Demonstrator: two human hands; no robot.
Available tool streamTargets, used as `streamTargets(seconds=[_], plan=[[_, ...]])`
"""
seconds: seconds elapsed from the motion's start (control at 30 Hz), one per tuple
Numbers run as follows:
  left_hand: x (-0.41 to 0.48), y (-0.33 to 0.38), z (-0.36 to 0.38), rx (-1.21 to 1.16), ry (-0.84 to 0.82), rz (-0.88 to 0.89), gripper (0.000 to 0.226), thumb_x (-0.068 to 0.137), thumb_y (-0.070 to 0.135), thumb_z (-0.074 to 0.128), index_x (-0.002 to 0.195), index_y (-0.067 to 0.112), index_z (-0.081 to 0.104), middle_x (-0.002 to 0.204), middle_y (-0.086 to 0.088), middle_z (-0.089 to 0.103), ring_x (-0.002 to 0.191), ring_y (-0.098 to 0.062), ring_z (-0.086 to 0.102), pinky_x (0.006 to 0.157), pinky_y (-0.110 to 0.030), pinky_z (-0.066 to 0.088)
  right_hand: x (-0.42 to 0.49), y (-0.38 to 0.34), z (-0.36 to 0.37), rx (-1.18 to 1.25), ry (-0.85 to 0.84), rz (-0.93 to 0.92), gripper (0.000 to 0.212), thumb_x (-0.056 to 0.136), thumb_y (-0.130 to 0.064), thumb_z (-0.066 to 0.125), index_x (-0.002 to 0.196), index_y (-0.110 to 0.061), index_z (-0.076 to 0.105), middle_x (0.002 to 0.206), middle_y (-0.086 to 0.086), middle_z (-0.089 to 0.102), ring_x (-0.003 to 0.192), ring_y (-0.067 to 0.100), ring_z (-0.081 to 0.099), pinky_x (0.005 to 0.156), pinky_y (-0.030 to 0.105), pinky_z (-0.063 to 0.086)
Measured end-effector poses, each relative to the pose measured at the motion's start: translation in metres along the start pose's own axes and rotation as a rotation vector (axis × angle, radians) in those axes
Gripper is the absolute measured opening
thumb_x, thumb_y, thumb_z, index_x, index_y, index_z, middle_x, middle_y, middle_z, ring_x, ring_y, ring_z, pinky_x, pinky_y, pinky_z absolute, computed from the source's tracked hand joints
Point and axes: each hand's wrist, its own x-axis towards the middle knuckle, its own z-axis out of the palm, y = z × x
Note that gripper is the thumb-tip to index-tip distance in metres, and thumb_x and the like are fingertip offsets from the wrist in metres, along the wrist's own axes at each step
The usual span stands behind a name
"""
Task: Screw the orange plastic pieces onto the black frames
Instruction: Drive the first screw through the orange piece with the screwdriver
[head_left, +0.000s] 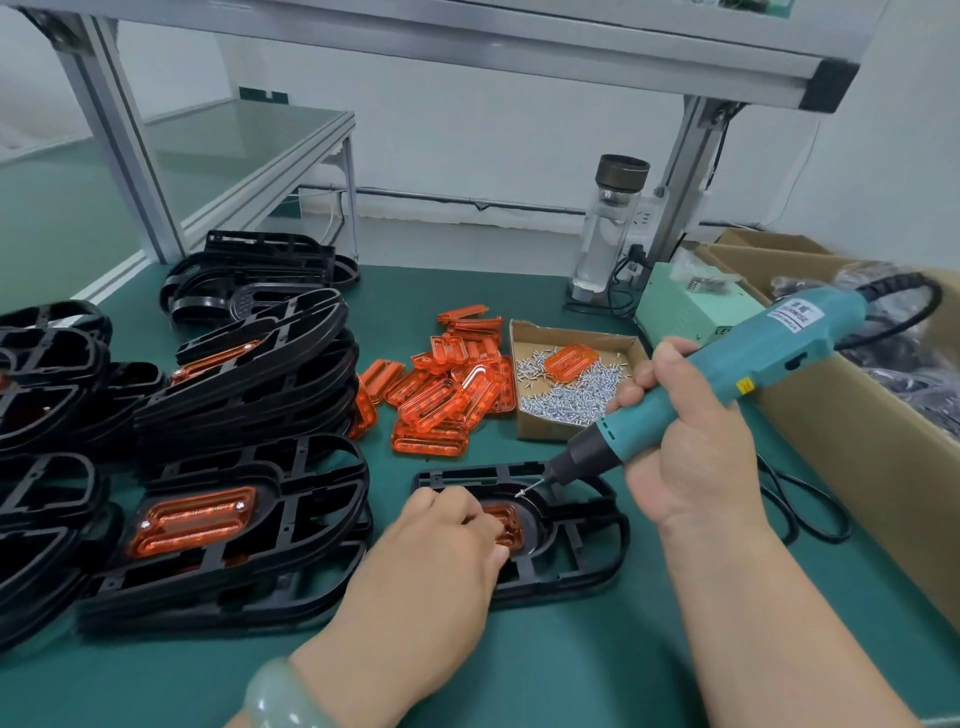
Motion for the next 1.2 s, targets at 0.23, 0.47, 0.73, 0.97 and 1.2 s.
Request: streamTargets(seconds=[0.23,0.47,0.73,0.97,1.2], plan=[[0.001,-0.001,0.0,0.011,-0.006,0.008,0.036,0.099,0.043,0.025,0.122,0.034,0.052,0.116,0.019,0.038,0.102,-0.007,0.032,0.094,-0.017,0.03,-0.002,0.001,0.001,-0.056,-0.019,0.006,0.021,0.092,-0.007,0.058,0.077,-0.022,0.059,0.062,-0.002,0.051,0.052,0.012,0.05,0.054,0.023,0.045],[0.001,-0.001,0.002,0.009,-0.006,0.0,0.035,0.099,0.042,0.026,0.121,0.036,0.052,0.117,0.021,0.038,0.099,-0.006,0.029,0.091,-0.014,0.026,-0.004,0.001,0.004,-0.117,-0.047,-0.005,0.009,0.078,-0.012,0.063,0.079,-0.018,0.057,0.061,-0.001,0.05,0.051,0.013,0.048,0.053,0.025,0.045],[0.001,-0.001,0.003,0.014,-0.002,-0.002,0.038,0.099,0.042,0.026,0.128,0.036,0.05,0.118,0.021,0.038,0.1,-0.006,0.03,0.092,-0.013,0.024,-0.005,0.0,0.009,-0.148,-0.078,0.0,0.011,0.078,-0.01,0.063,0.083,-0.016,0.055,0.057,-0.002,0.052,0.049,0.012,0.049,0.052,0.025,0.044],[0.001,-0.001,0.003,0.031,-0.012,-0.014,0.037,0.099,0.043,0.026,0.124,0.035,0.052,0.12,0.019,0.039,0.103,-0.009,0.033,0.096,-0.017,0.028,-0.006,0.002,0.013,-0.16,-0.087,0.004,0.012,0.076,-0.011,0.063,0.083,-0.016,0.054,0.059,0.0,0.049,0.05,0.014,0.048,0.052,0.025,0.043],[0.0,0.0,0.002,0.01,-0.023,-0.031,0.036,0.099,0.043,0.027,0.123,0.035,0.052,0.12,0.021,0.038,0.105,-0.008,0.032,0.094,-0.017,0.03,-0.008,0.004,0.015,-0.194,-0.101,-0.002,0.013,0.078,-0.008,0.062,0.085,-0.015,0.053,0.061,-0.001,0.049,0.05,0.014,0.048,0.052,0.025,0.042]])
